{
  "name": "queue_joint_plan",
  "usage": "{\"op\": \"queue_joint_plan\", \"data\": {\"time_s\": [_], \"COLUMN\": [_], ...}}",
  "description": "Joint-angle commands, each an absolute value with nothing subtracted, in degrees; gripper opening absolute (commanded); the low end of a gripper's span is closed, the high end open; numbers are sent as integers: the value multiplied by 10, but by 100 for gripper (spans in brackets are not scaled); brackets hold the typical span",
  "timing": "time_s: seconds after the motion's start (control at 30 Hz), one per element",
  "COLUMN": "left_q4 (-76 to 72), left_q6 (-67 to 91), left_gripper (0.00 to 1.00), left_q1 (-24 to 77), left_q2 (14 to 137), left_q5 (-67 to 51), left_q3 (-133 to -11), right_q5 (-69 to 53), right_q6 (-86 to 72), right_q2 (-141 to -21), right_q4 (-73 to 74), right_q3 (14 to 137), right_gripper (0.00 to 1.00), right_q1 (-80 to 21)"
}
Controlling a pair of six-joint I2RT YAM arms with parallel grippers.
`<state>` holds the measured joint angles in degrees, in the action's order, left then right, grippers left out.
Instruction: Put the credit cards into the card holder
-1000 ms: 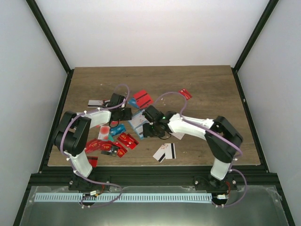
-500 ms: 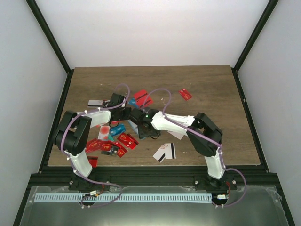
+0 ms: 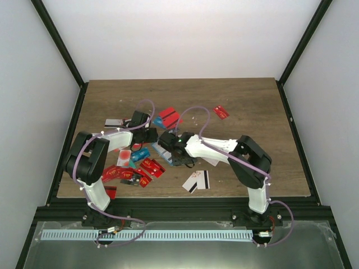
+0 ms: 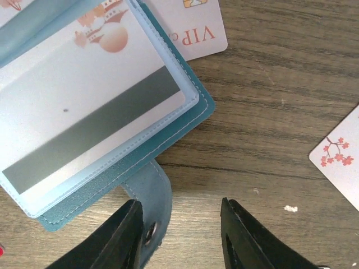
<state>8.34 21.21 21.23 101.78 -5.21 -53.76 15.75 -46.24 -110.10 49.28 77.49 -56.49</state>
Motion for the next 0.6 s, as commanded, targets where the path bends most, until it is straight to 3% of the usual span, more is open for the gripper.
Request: {"op": "queue_joint_plan", "data": {"time_s": [0.0,0.37,0.57], "left_q4": [100,84,67], "left_q6": [219,216,212], "left_gripper": [58,57,58], "left_q1": [211,213,217], "left_q2": [1016,1005,1008], "left_q5": [-61,-96,-124], "left_q3": [-523,-516,-507], "right_q5": [180,157,135], "right_q6": [-465,-436,-410], "right_q2": [-1078,-1019,-1006], "right_q4": [466,365,317], "right_q3": [758,665,632], "right_gripper": [40,27,27], "right_q1": [-566,-521,-502]}}
